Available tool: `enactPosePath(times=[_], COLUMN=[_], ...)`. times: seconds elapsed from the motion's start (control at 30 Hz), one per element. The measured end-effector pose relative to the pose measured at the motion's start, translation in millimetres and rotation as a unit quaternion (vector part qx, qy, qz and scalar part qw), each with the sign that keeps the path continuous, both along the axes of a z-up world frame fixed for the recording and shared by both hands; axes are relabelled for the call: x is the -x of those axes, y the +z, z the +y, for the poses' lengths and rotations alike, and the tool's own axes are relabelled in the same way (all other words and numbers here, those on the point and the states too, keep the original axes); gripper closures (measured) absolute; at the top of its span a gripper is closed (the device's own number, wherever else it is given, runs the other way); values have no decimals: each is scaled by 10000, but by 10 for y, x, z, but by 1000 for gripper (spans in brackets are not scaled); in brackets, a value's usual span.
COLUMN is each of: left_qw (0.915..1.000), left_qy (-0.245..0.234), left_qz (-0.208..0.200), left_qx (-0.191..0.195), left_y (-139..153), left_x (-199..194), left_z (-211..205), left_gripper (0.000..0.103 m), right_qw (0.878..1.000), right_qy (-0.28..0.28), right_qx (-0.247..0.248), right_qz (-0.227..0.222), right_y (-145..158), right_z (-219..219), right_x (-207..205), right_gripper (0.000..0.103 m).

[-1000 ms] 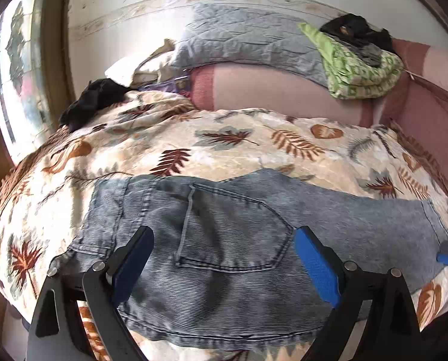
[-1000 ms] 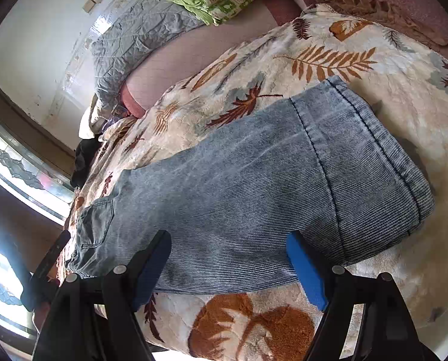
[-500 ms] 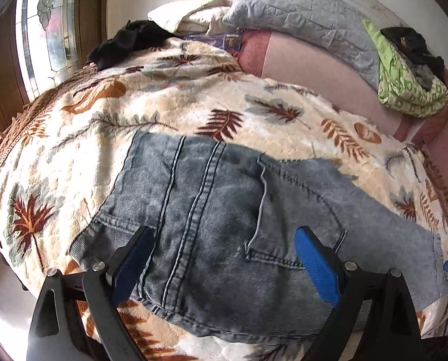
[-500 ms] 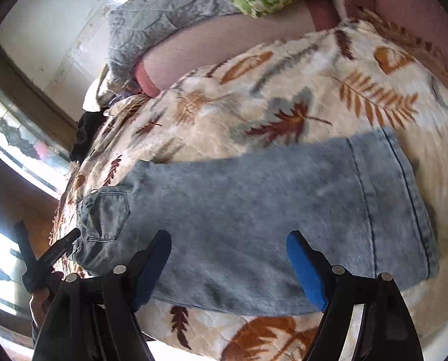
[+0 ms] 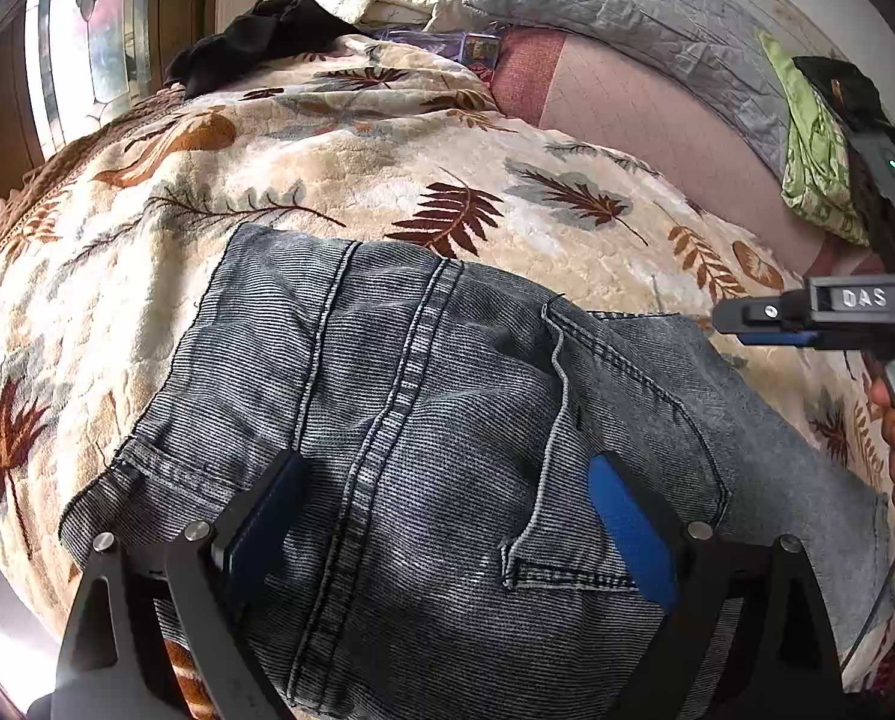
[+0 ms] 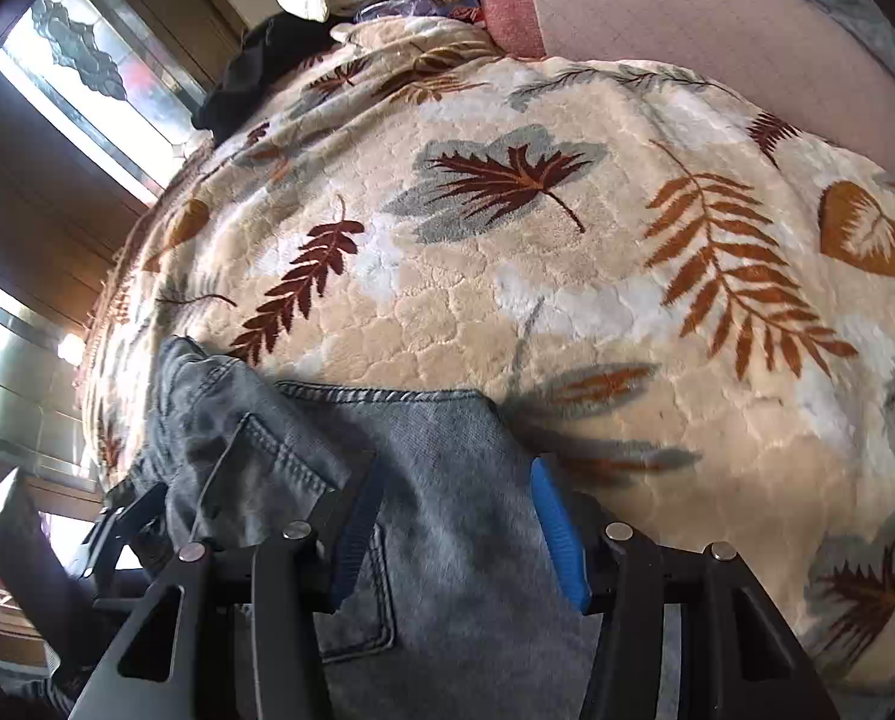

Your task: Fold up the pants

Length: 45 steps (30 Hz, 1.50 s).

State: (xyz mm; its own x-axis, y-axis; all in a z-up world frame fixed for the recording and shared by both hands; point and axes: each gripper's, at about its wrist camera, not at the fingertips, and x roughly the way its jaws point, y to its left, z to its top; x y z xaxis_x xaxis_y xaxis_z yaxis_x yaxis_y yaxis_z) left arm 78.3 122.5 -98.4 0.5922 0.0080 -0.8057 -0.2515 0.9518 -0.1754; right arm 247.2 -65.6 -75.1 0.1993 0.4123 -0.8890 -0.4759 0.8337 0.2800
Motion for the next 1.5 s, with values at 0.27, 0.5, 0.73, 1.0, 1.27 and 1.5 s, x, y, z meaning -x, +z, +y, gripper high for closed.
enactPosePath(times=[0.27, 0.5, 0.73, 1.0, 1.27, 1.5], left_qw=[10000, 9998, 9999, 9999, 10000, 9997], left_qy=[-44, -60, -63, -108, -45, 6], left_qz=[42, 17, 22, 54, 53, 86], left_qx=[73, 172, 148, -30, -35, -218], left_y=[-41, -38, -45, -65, -52, -55], left_x=[-22, -18, -14, -18, -21, -33], left_z=[35, 57, 49, 12, 8, -38], left_gripper=[8, 8, 8, 8, 8, 8], right_qw=[9990, 9934, 9698, 9791, 9898, 9927], right_qy=[164, 525, 581, -5, -814, -1194], right_qx=[309, 929, 1530, 1438, -206, -173], right_qz=[269, -427, -1808, -1439, -1147, -10], right_y=[-372, -214, 49, -340, 268, -375], right_z=[281, 432, 538, 293, -326, -646], right_x=[-288, -77, 189, -79, 453, 967], right_gripper=[51, 97, 97, 102, 102, 64])
